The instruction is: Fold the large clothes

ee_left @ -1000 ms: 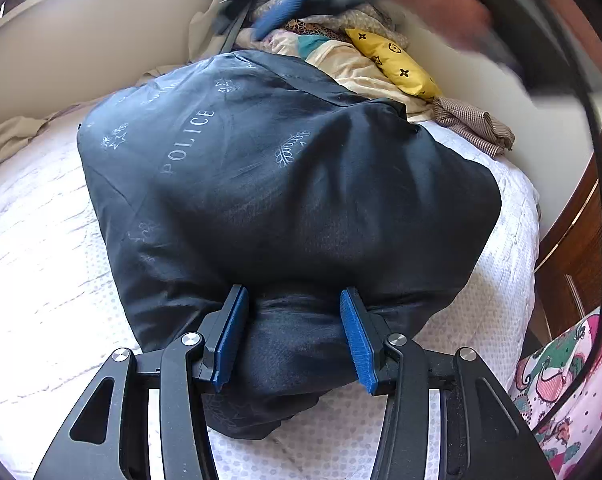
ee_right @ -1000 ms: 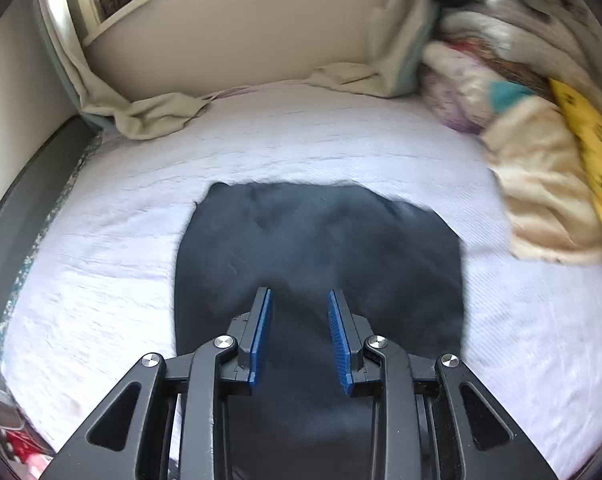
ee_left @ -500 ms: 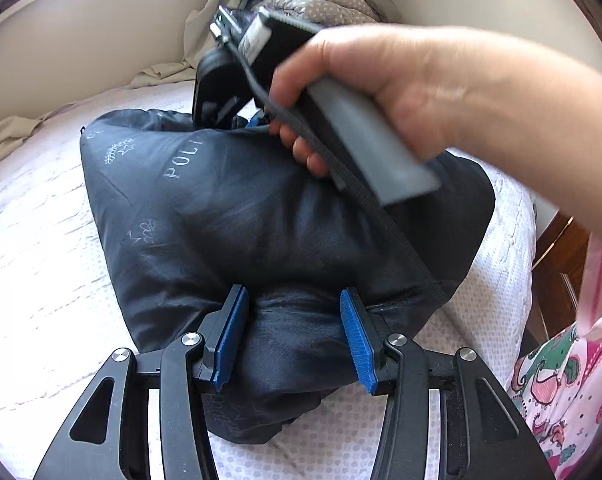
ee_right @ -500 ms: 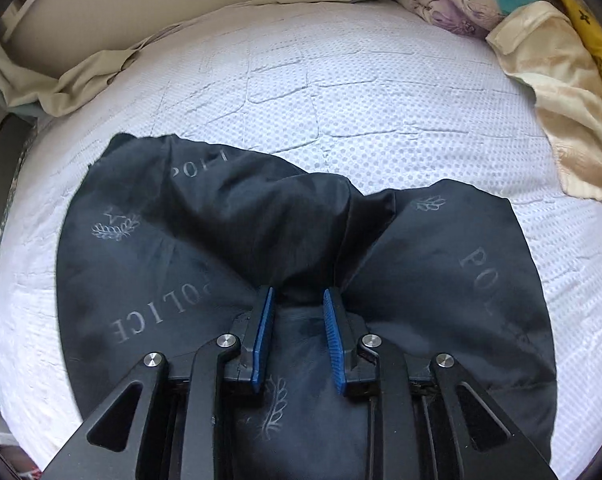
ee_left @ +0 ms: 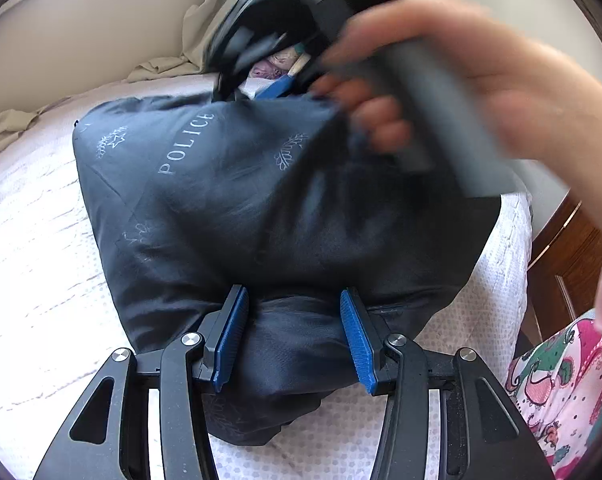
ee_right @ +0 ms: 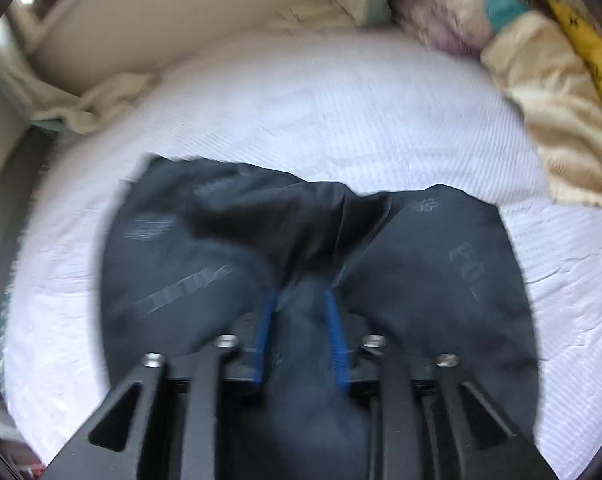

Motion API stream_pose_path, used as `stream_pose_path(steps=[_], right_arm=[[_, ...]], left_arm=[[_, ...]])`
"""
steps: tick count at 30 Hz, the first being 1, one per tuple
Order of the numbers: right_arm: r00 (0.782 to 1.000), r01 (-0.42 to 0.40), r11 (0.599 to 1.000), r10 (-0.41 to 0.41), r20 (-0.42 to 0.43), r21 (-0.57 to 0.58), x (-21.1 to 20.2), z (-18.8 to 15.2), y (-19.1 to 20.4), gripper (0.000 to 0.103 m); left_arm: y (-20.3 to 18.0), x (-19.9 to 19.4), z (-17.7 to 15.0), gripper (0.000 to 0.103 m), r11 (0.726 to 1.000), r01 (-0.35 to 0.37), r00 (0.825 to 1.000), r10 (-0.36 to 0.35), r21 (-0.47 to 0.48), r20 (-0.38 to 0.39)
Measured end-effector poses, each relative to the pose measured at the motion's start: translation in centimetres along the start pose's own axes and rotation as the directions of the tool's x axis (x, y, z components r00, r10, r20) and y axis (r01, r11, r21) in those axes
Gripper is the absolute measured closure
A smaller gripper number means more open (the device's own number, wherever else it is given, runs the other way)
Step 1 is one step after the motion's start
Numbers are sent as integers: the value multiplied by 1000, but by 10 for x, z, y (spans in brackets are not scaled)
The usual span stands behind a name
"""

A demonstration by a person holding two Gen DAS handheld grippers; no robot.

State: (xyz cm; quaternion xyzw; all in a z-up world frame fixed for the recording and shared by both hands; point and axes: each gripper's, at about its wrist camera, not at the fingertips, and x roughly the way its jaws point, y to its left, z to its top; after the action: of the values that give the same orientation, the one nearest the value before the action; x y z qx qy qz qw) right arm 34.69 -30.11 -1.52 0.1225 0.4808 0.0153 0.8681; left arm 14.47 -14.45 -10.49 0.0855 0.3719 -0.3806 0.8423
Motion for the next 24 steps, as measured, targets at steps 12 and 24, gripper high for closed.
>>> stream_pose_path(steps=[12, 24], right_arm=[[999, 41, 990, -40, 12, -132, -77, -117, -15, 60], [999, 52, 993, -52, 10, -108, -34, -146, -37, 59]], left_arm=[[-1, 0, 3, 51, 1000, -12, 1000, 12, 6, -8], [-4, 5, 5, 51, 1000, -18, 1000, 19, 15, -23]])
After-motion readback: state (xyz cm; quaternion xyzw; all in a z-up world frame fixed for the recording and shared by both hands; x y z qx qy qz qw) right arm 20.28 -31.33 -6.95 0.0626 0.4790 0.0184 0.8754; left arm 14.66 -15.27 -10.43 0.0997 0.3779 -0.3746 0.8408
